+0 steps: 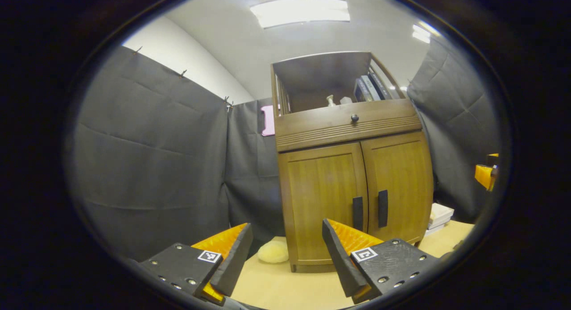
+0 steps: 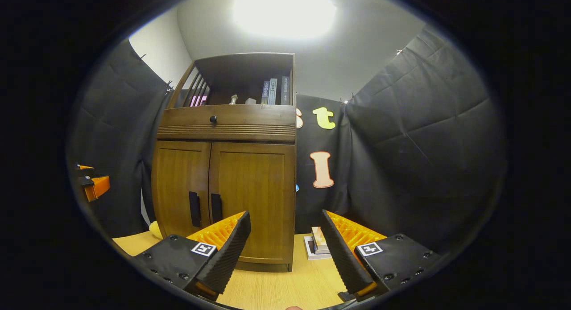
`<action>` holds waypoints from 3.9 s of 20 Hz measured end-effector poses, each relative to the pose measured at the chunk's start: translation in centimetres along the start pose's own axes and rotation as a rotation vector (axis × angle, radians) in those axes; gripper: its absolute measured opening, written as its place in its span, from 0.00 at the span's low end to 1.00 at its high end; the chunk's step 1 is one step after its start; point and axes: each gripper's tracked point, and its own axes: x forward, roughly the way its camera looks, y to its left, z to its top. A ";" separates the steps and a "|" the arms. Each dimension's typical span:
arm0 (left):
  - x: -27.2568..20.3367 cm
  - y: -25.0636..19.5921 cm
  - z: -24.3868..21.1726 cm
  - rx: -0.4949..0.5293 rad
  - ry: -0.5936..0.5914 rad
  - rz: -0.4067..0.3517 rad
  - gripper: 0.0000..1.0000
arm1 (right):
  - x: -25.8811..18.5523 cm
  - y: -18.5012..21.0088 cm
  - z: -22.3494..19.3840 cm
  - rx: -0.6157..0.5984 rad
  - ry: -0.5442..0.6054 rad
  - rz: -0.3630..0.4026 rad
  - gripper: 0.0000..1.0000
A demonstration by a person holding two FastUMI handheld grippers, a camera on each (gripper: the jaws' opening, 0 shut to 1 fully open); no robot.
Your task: Open the right door of the double-door shoe cabinet with the right hand, and open the left door with the left hand.
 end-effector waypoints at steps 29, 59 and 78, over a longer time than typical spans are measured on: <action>5.8 3.1 -2.2 0.043 0.015 0.094 0.92 | 16.3 13.3 -3.1 0.048 0.052 0.216 0.99; 12.6 7.6 -6.4 0.048 0.082 0.084 0.88 | 24.0 21.9 -12.5 0.077 0.301 0.259 0.27; 11.9 9.6 -2.6 0.024 0.033 -0.049 0.92 | 13.1 16.4 -10.7 0.084 0.310 0.390 0.17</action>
